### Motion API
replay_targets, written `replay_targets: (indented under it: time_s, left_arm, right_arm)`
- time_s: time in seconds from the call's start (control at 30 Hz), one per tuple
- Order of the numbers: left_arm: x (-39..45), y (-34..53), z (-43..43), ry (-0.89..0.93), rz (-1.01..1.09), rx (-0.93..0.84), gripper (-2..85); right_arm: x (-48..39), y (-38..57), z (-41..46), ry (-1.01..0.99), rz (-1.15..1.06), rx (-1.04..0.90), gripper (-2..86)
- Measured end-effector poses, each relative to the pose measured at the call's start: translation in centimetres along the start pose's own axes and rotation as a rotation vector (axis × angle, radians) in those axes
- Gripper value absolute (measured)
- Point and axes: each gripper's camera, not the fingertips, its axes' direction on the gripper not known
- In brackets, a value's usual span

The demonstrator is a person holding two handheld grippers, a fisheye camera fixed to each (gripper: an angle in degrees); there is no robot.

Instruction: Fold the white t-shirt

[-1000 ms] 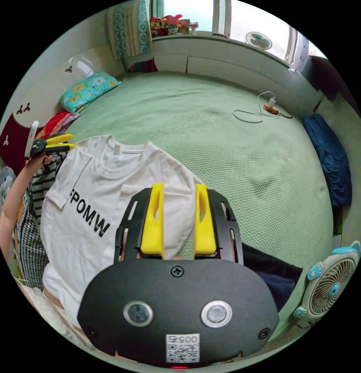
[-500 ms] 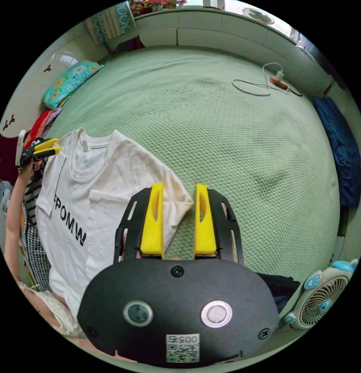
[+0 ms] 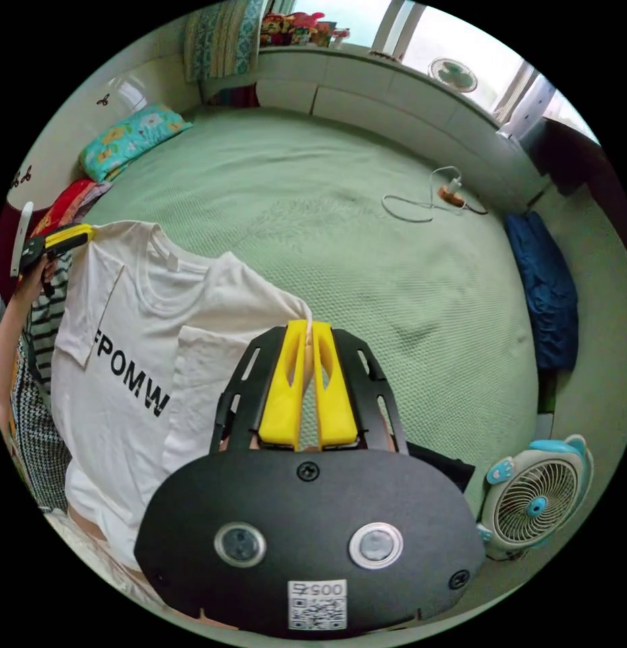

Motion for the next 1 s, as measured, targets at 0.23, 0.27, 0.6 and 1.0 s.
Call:
replay_targets:
  time_s: [0.23, 0.27, 0.6, 1.0]
  left_arm:
    - [-0.6, -2.2, -3.7, -0.083, -0.07, 0.111, 0.7]
    - [-0.7, -2.4, -4.2, -0.099, -0.089, 0.134, 0.7]
    - [0.1, 4.2, -5.3, -0.093, -0.121, 0.168, 0.6]
    - [2.2, 23.4, -14.5, 0.055, -0.076, 0.18, 0.7]
  right_arm:
    - [-1.1, -2.6, -3.3, 0.165, 0.11, 0.091, -1.6]
    - [-1.1, -2.8, -3.5, 0.171, 0.124, 0.104, -1.6]
    - [-5.2, 1.6, -3.7, 0.261, 0.113, 0.139, -1.5]
    - [-10.2, 22.1, -11.7, 0.154, 0.004, 0.155, -1.5]
